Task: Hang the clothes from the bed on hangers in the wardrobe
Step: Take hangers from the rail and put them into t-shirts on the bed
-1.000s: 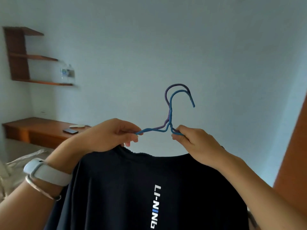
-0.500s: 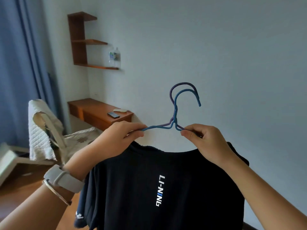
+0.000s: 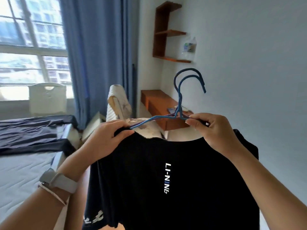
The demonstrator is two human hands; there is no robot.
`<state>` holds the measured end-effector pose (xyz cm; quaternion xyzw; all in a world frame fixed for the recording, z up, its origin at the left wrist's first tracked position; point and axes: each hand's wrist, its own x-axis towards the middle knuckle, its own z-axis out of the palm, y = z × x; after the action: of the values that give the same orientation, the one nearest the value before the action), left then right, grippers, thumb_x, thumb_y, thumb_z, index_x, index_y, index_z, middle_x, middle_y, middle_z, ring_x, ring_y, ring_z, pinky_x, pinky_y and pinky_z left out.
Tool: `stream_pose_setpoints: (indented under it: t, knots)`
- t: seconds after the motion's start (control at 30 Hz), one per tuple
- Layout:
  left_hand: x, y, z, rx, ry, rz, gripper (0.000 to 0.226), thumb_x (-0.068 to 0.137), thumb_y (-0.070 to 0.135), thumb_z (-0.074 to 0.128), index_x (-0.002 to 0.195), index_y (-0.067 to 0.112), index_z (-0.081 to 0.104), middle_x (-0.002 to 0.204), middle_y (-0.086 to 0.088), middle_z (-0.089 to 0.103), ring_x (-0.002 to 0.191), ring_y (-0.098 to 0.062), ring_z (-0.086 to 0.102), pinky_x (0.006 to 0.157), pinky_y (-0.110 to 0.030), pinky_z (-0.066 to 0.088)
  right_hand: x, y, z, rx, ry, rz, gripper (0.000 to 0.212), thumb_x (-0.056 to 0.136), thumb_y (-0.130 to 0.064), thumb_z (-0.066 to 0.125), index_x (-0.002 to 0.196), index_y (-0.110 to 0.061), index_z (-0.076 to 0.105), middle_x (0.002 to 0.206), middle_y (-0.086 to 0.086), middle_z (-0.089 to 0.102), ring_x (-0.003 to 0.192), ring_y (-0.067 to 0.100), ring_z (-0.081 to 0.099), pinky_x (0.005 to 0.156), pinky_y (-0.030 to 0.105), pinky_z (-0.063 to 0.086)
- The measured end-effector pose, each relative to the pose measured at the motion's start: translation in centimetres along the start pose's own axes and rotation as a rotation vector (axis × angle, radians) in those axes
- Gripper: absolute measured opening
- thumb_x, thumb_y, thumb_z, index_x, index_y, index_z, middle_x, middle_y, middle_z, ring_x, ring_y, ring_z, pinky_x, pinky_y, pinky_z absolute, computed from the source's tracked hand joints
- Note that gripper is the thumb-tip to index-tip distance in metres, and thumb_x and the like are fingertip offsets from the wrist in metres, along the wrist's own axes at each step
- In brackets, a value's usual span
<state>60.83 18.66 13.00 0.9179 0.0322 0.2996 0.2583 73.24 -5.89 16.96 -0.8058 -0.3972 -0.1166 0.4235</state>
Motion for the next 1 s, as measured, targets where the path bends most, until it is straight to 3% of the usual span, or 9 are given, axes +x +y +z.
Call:
stream_pose_setpoints:
  t: [0.17, 0.23, 0.3, 0.43, 0.5, 0.6, 0.73, 0.87, 1.0]
  knots:
    - [0.5, -4.1, 0.0, 0.103, 0.222, -0.222, 0.042, 0.068, 0.051, 0.06, 0.091, 0.018, 0.074, 0.076, 0.027, 0.061, 0.076, 0.01, 0.06, 0.073, -0.008, 0.043, 7.3, 2.9, 6.0, 0.144, -0.2, -0.04, 0.005, 0.072, -0.039, 0.063, 0.075, -0.037, 0.066, 0.062, -0.015, 0.063, 0.067, 0.024, 0.061, 0.069, 0.033, 0.052]
    - [0.7, -6.3, -0.2, 0.168, 0.272, -0.307, 0.051, 0.065, 0.059, 0.052, 0.092, 0.022, 0.074, 0.08, 0.023, 0.063, 0.076, -0.004, 0.064, 0.075, -0.024, 0.049, 10.3, 4.6, 9.0, 0.146, -0.262, -0.082, 0.014, 0.064, -0.054, 0.058, 0.07, -0.044, 0.063, 0.064, -0.022, 0.066, 0.063, 0.004, 0.06, 0.063, 0.017, 0.047]
    - [1.2, -9.0, -0.6, 0.228, 0.319, -0.395, 0.041, 0.068, 0.051, 0.063, 0.092, 0.02, 0.074, 0.087, 0.016, 0.067, 0.084, -0.014, 0.066, 0.077, -0.029, 0.049, 13.1, 6.6, 11.9, 0.094, -0.322, -0.087, 0.027, 0.063, -0.066, 0.056, 0.078, -0.045, 0.062, 0.072, -0.024, 0.066, 0.07, -0.008, 0.059, 0.065, 0.011, 0.041]
    - [2.5, -13.7, -2.5, 0.335, 0.376, -0.541, 0.026, 0.074, 0.037, 0.071, 0.094, 0.022, 0.074, 0.096, 0.007, 0.072, 0.088, -0.015, 0.065, 0.077, -0.03, 0.047, 19.4, 9.1, 18.4, -0.002, -0.445, -0.098, 0.062, 0.065, -0.07, 0.057, 0.113, -0.031, 0.062, 0.103, -0.01, 0.063, 0.092, 0.002, 0.055, 0.08, 0.007, 0.038]
    - [3.1, -16.0, -3.8, 0.376, 0.411, -0.599, 0.022, 0.077, 0.029, 0.069, 0.097, 0.02, 0.073, 0.101, 0.005, 0.071, 0.089, -0.012, 0.061, 0.077, -0.027, 0.044, 22.8, 8.9, 22.0, -0.019, -0.506, -0.172, 0.08, 0.059, -0.076, 0.054, 0.125, -0.03, 0.053, 0.114, -0.009, 0.059, 0.109, 0.008, 0.049, 0.094, 0.018, 0.035]
    - [3.7, -18.9, -5.9, 0.44, 0.488, -0.689, 0.025, 0.077, 0.025, 0.069, 0.1, 0.016, 0.073, 0.105, -0.002, 0.071, 0.095, -0.021, 0.064, 0.084, -0.032, 0.046, 27.5, 8.5, 27.5, 0.045, -0.654, -0.155, 0.072, 0.073, -0.048, 0.07, 0.136, -0.036, 0.037, 0.122, -0.01, 0.048, 0.119, 0.009, 0.04, 0.1, 0.026, 0.031]
    - [4.6, -23.4, -8.1, 0.529, 0.557, -0.801, 0.026, 0.078, 0.025, 0.068, 0.101, 0.014, 0.072, 0.106, -0.005, 0.07, 0.095, -0.026, 0.064, 0.086, -0.037, 0.049, 33.8, 8.3, 35.9, 0.1, -0.716, -0.119, 0.07, 0.075, -0.03, 0.074, 0.133, -0.03, 0.036, 0.112, 0.004, 0.058, 0.109, 0.023, 0.053, 0.094, 0.033, 0.04]
    - [5.8, -29.1, -9.7, 0.589, 0.644, -0.921, 0.027, 0.078, 0.026, 0.068, 0.101, 0.013, 0.071, 0.107, -0.006, 0.07, 0.096, -0.026, 0.063, 0.085, -0.036, 0.048, 39.8, 7.2, 45.2, 0.066, -0.711, -0.309, 0.032, 0.081, -0.029, 0.067, 0.109, -0.018, 0.058, 0.098, 0.009, 0.068, 0.098, 0.027, 0.062, 0.085, 0.035, 0.046]
    - [7.6, -34.0, -11.5, 0.685, 0.749, -1.009, 0.026, 0.078, 0.021, 0.068, 0.102, 0.01, 0.07, 0.105, -0.01, 0.068, 0.098, -0.025, 0.061, 0.083, -0.025, 0.038, 46.0, 3.8, 53.6, 0.139, -0.698, -0.473, 0.031, 0.079, -0.037, 0.068, 0.105, -0.021, 0.063, 0.097, 0.005, 0.071, 0.096, 0.025, 0.064, 0.083, 0.037, 0.049]
